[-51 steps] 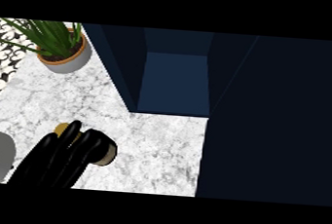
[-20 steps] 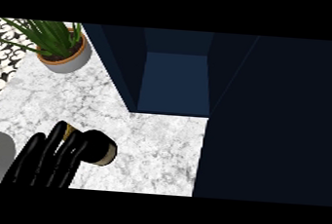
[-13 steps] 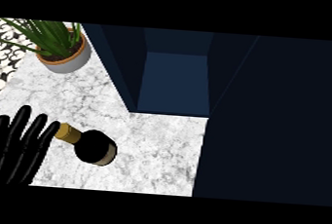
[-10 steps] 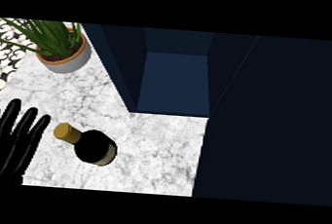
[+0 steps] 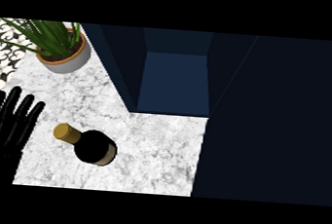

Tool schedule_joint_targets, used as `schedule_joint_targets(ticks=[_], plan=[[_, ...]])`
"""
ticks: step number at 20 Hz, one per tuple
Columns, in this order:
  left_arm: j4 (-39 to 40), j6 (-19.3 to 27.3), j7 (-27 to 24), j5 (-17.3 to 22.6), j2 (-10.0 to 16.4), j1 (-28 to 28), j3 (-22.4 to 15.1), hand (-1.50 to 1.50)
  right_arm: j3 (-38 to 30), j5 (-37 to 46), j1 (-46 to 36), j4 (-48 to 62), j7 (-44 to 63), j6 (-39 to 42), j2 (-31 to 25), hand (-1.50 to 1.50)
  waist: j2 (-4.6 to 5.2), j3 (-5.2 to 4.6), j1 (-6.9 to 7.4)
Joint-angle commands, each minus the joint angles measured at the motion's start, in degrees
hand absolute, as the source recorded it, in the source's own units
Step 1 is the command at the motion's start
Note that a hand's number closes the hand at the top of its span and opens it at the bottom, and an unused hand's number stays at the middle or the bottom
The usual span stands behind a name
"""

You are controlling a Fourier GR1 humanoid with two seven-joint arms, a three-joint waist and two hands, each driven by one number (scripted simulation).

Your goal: Pick up the wine, place it into the cabinet and close the cabinet

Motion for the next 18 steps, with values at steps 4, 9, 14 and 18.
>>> schedule_joint_targets(ticks=[4, 9, 14, 18], plan=[[10.6, -3.7, -1.2, 1.7, 2.6, -3.8, 5.7, -1.50, -2.4, -3.6, 2.7, -1.9, -2.0, 2.2, 0.1, -1.50, 0.05, 0.05, -0.01], [23.3, -8.7, -9.4, 1.1, 1.8, -4.3, 6.4, -1.50, 0.0, -1.7, 3.5, -5.8, 0.4, 1.0, 1.2, -1.50, 0.02, 0.02, -0.13], [35.4, -11.6, -16.1, -2.2, 1.8, -6.6, 6.6, -1.50, -0.4, -1.3, 1.9, -2.2, -1.3, 2.2, 1.3, -1.50, 0.07, 0.02, -0.08], [39.2, -12.4, -21.9, -5.6, 0.1, -5.2, 5.5, -1.50, -1.9, -1.7, 3.8, -3.3, -1.2, 2.6, 1.2, -1.50, 0.03, 0.03, -0.03]])
